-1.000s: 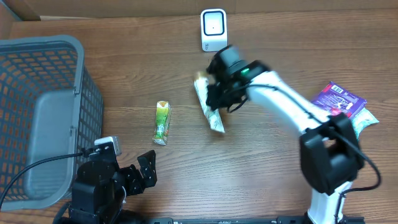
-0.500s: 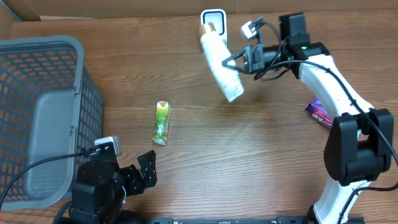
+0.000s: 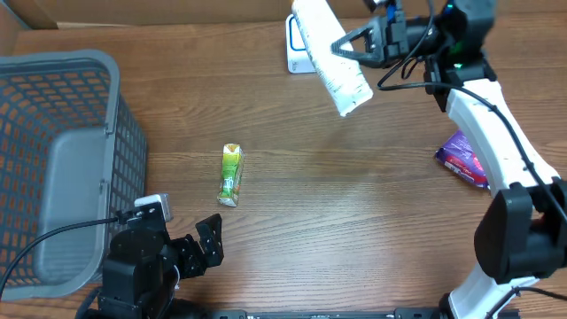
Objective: Scan the item barcode
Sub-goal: 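Lift the Pantene tube and carry it toward the scanner, then hold the Pantene tube in front of the white scanner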
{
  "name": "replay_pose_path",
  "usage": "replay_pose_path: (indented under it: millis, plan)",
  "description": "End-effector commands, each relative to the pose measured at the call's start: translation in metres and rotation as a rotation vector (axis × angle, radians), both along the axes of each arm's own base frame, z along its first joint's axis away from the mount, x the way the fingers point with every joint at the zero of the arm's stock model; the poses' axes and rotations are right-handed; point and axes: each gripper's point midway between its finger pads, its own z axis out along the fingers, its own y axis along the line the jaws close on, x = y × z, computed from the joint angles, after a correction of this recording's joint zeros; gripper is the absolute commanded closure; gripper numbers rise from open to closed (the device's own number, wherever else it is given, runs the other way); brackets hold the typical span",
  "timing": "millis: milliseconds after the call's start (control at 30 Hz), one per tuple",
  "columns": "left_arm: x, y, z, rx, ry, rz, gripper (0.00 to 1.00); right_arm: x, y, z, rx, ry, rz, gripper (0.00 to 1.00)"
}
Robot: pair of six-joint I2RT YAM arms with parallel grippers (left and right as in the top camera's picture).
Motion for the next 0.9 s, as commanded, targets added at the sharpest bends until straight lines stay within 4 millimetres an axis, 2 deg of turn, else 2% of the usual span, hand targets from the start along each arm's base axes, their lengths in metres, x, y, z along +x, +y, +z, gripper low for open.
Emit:
replay_pose_path:
  millis: [0, 100, 233, 733, 867]
  plan:
    - [0.0, 0.002, 0.0, 0.008, -0.007, 0.008, 0.01, -0.025, -0.005, 0.039, -0.029, 0.108, 0.025, 0.97]
    - [0.0, 0.002, 0.0, 0.008, -0.007, 0.008, 0.0, -0.035, -0.006, 0.051, -0.026, 0.061, 0.022, 0.97]
    - [0.0, 0.002, 0.0, 0.009, -0.007, 0.007, 0.0, -0.04, -0.007, 0.057, -0.016, 0.022, 0.017, 0.97]
    - [0.0, 0.002, 0.0, 0.009, -0.007, 0.007, 0.0, -0.042, -0.007, 0.058, -0.013, -0.023, 0.019, 0.96]
    - [0.0, 0.002, 0.0, 0.009, -0.007, 0.007, 0.0, -0.041, -0.005, 0.051, -0.007, -0.089, 0.027, 0.96]
